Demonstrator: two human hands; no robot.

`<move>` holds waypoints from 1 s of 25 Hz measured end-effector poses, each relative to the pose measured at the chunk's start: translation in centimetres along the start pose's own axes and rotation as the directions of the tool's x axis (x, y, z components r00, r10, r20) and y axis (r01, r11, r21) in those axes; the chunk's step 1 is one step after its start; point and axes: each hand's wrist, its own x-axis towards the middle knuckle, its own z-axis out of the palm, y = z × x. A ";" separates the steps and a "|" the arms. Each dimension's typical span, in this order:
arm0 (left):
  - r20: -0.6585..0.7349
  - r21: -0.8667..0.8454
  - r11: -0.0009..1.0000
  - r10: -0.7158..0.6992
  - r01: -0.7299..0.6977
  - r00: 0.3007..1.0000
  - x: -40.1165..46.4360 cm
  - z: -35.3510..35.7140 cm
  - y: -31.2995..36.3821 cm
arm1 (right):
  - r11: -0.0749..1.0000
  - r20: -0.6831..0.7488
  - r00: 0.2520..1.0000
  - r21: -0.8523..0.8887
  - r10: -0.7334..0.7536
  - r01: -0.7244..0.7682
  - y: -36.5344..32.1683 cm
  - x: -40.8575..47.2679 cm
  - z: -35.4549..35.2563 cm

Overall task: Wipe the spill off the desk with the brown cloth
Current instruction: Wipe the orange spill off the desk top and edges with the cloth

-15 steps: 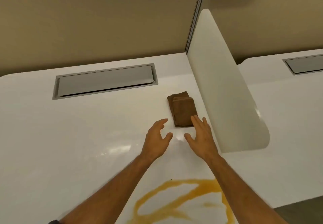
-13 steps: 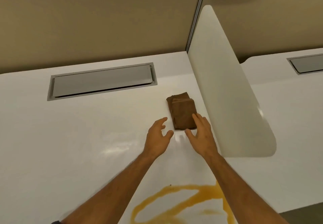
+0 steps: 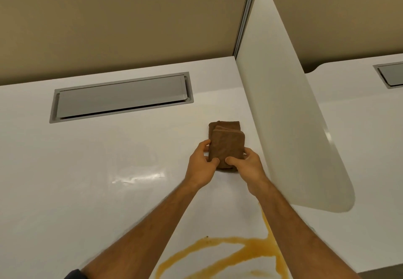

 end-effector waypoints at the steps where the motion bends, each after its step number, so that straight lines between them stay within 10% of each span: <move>1: -0.002 0.005 1.000 0.010 -0.010 1.000 -0.4 -0.4 -0.1 | 0.999 0.023 1.000 0.039 0.000 -0.001 -0.1 -0.6 0.0; 8: 0.134 0.059 0.998 0.024 -0.032 0.991 -5.8 -3.8 -2.5 | 0.968 0.052 0.994 0.235 -0.098 0.084 0.1 -8.4 0.2; 20: 0.403 0.423 0.682 0.449 -0.597 0.798 -23.9 -15.8 -9.2 | 0.866 0.330 0.903 -0.322 -0.276 0.382 1.5 -31.0 4.6; 25: 0.486 0.302 0.796 0.345 -0.524 0.803 -29.5 -18.3 -12.2 | 0.827 0.348 0.875 -0.336 -0.336 0.451 2.7 -37.2 7.3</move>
